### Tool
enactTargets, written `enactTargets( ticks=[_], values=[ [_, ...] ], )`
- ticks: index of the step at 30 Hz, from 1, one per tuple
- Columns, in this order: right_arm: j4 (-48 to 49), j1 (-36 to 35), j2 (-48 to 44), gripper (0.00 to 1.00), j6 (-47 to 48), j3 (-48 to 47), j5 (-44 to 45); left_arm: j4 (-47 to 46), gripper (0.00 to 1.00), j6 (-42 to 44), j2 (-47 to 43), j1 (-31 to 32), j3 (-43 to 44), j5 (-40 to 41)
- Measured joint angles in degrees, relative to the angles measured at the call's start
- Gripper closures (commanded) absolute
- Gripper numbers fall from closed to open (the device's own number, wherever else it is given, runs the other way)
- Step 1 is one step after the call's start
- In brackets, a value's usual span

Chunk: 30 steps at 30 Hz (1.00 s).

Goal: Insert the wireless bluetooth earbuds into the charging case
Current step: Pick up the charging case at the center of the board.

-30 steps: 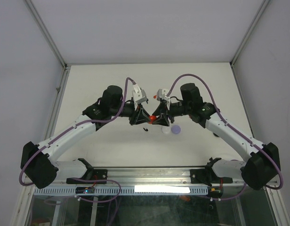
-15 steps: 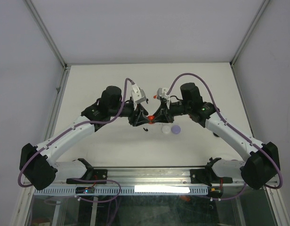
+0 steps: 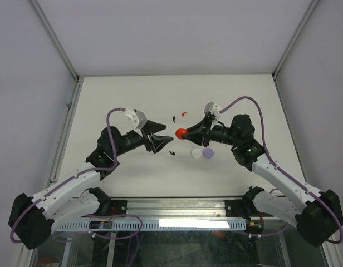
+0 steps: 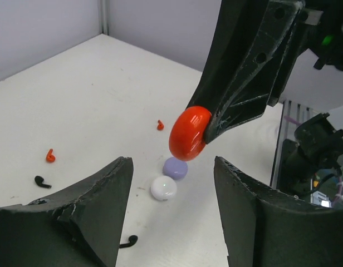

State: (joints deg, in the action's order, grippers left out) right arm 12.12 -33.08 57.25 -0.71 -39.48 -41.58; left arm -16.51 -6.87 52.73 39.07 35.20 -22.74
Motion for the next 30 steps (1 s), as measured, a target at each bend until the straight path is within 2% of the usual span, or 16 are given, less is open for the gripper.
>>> enactTargets(
  ticks=[8,15,19,24,30],
  values=[
    [19.8,-0.9,-2.4,1.0,-14.6,7.3,5.7,-22.2,0.4,-11.3,0.6,0.0,-9.9,-2.4],
    [28.9,-5.6,-2.4,1.0,-19.4,8.6,7.9,-37.6,0.5,-18.8,7.0,0.0,-11.4,-6.8],
    [33.5,-7.0,-2.1,1.0,-21.3,9.6,8.5,-43.5,0.57,-21.9,8.8,0.0,-12.3,-8.2],
    [36.6,-8.0,-1.3,1.0,-22.4,10.1,8.9,-50.4,0.62,-25.4,10.1,0.0,-12.8,-9.7],
    [39.4,-8.7,-0.3,1.0,-23.5,10.2,8.7,-53.6,0.69,-27.1,11.2,0.0,-12.8,-10.6]
  ],
)
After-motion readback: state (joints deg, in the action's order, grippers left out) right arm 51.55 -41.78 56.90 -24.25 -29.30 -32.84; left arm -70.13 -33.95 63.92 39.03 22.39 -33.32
